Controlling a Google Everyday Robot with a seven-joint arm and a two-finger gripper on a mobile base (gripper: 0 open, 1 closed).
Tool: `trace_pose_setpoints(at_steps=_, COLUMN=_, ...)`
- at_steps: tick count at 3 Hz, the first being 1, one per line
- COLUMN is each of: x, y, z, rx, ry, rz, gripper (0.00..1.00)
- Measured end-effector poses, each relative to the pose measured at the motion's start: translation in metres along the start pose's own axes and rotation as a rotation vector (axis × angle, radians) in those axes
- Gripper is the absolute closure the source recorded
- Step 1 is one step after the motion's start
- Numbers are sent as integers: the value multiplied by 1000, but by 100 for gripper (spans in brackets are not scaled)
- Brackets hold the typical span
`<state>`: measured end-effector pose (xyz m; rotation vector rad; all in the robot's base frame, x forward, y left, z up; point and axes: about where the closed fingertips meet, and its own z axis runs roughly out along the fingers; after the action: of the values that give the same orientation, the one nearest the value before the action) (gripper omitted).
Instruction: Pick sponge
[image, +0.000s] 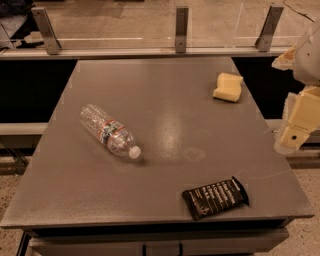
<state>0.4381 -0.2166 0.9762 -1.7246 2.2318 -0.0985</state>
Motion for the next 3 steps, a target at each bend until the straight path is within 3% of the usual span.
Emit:
trace_pose_setpoints(at_steps=1, x=-1, y=-8, z=0, rx=18, ry=-24, rz=-9, gripper=0)
trace_pose_setpoints(at_steps=2, x=-6, y=-48, z=14, rx=25, ry=-69, rz=-24, gripper=0)
trace_pose_setpoints(at_steps=3, x=-8, y=-104, z=41, rx=11, ry=-102, rz=-37, gripper=0)
